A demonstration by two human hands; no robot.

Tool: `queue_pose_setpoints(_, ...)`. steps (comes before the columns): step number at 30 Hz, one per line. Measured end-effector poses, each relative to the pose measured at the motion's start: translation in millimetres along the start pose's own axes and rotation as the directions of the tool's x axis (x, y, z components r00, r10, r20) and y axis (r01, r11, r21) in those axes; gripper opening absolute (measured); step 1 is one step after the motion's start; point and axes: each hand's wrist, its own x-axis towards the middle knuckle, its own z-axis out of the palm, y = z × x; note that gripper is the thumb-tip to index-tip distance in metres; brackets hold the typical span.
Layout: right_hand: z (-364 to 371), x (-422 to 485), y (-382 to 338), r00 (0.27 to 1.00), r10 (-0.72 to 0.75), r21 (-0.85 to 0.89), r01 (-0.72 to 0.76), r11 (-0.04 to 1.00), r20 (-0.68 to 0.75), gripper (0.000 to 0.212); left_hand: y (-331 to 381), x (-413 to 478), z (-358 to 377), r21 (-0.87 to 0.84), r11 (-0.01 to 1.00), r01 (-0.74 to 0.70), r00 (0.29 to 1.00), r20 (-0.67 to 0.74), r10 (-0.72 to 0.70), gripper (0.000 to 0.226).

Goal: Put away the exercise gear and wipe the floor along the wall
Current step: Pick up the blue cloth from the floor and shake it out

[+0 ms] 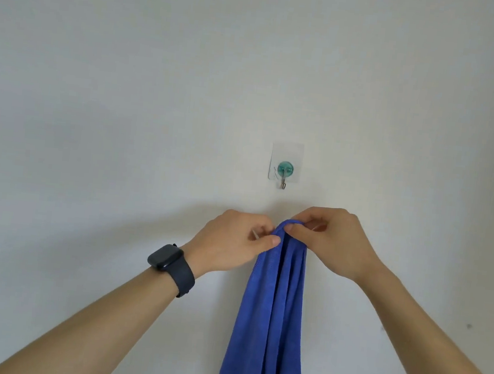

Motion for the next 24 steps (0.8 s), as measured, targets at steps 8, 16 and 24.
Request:
queue_pose_setpoints(8, -7, 30, 8, 0.991, -0.038, 0.082, 0.048, 0.995, -0.129, 0.005, 5, 39, -21, 0.032, 0.999, 0.023, 0.963, -0.268, -0.014, 0.02)
queue_pose_setpoints(16, -3, 62, -5, 0.938, -0.152, -0.067, 0.138, 0.988, -0.311, 0.003, -2, 67, -30, 0.224, 0.969, 0.106, 0.9, -0.436, 0.002, 0.014)
queue_pose_setpoints(24, 13, 52, 12, 0.911, -0.046, -0.156, -0.02, 0.988, -0.409, 0.003, -17, 58, -13, 0.151, 0.988, 0.013, 0.915, -0.401, 0.049, 0.002)
